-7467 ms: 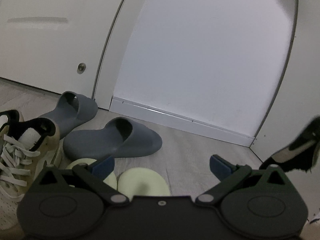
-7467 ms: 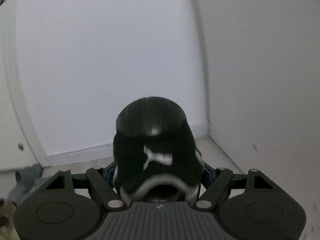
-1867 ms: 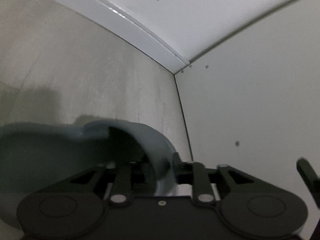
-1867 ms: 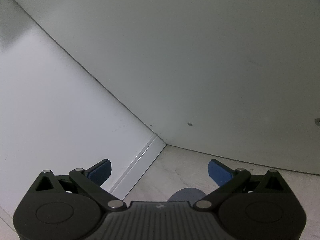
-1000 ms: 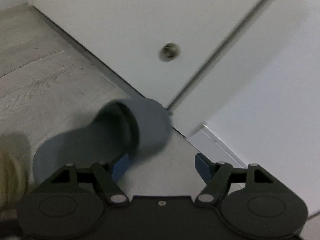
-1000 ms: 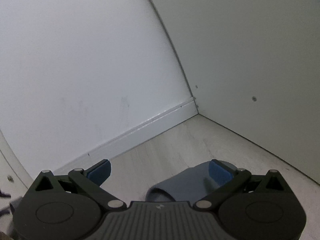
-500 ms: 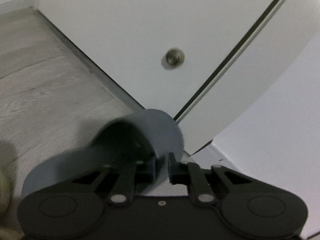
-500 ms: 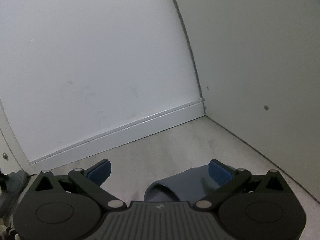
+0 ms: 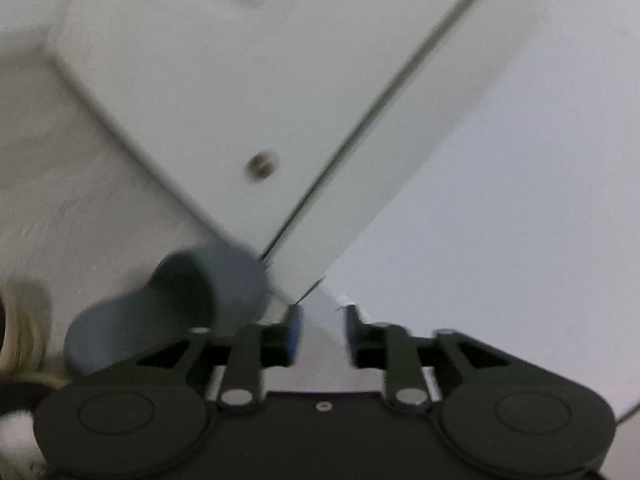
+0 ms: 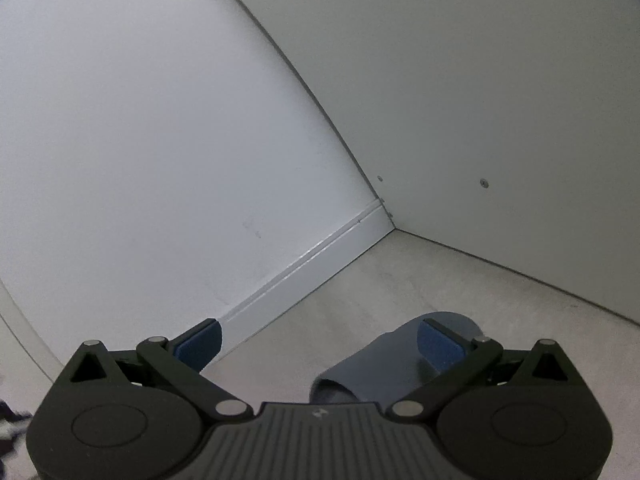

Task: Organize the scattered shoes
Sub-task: 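Carry the grey slide with the left tool and lower it beside another grey slide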

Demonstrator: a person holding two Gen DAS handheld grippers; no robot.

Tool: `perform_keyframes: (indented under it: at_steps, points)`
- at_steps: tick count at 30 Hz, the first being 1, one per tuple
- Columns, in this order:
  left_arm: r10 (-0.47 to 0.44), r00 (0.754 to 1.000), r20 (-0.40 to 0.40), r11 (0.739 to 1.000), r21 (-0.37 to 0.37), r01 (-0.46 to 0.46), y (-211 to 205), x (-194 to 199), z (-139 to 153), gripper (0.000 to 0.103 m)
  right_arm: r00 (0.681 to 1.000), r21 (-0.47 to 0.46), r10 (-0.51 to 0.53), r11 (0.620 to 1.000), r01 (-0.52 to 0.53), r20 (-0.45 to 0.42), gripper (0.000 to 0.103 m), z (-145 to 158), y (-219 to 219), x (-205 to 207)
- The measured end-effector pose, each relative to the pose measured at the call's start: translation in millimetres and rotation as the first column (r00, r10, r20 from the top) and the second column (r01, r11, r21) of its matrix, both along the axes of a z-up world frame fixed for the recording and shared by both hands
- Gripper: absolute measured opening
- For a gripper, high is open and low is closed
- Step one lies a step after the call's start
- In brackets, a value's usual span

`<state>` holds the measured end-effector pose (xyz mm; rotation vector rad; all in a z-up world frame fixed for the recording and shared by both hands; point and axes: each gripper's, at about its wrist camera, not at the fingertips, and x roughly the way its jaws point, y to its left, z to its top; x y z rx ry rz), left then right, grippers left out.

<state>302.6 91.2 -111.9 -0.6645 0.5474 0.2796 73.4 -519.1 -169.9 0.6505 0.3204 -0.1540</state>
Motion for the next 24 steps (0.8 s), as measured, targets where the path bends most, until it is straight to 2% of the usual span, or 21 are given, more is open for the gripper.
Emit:
perform_keyframes:
  at_steps: [4,6,7,10,14,16,17,18,22,24]
  points:
    - [0.018,0.997,-0.073,1.0,0.024,-0.017,16,25,-33,0.046,1.0,0.003,-0.004,1.0,0.004,-0.02,0.103,-4,-2,8]
    - [0.027,0.996,-0.086,1.0,-0.009,-0.028,28,38,-49,0.048,1.0,0.012,-0.004,1.0,0.004,-0.024,0.103,-5,-3,10]
    - [0.024,0.996,-0.085,0.999,-0.042,-0.028,37,48,-58,0.048,1.0,0.014,-0.004,1.0,0.005,-0.027,0.103,-6,-4,11]
    - [0.018,0.996,-0.082,0.998,-0.064,-0.024,60,70,-75,0.049,0.999,-0.003,-0.003,1.0,0.003,-0.04,0.103,-7,-4,18]
    - [-0.032,0.998,-0.05,0.998,-0.055,0.029,78,92,-92,0.049,0.997,-0.061,0.029,0.998,-0.033,-0.066,0.103,-8,2,28]
    - [-0.066,0.998,-0.02,0.997,-0.034,0.065,79,97,-97,0.038,0.996,-0.092,0.055,0.994,-0.062,-0.077,0.103,-8,8,31]
    - [-0.074,0.997,-0.011,0.996,-0.04,0.074,79,97,-98,0.024,0.994,-0.108,0.068,0.991,-0.076,-0.082,0.103,-9,11,32]
    - [-0.081,0.997,-0.002,0.996,-0.047,0.081,79,97,-99,0.019,0.993,-0.129,0.08,0.987,-0.091,-0.088,0.103,-9,15,34]
    - [-0.07,0.996,0.056,0.983,-0.164,0.079,82,83,-103,0.011,0.986,-0.241,0.119,0.96,-0.145,-0.118,0.103,-10,33,40]
    - [-0.073,0.996,0.045,0.987,-0.138,0.078,74,78,-98,0.008,0.982,-0.291,0.137,0.942,-0.168,-0.127,0.103,-8,40,40]
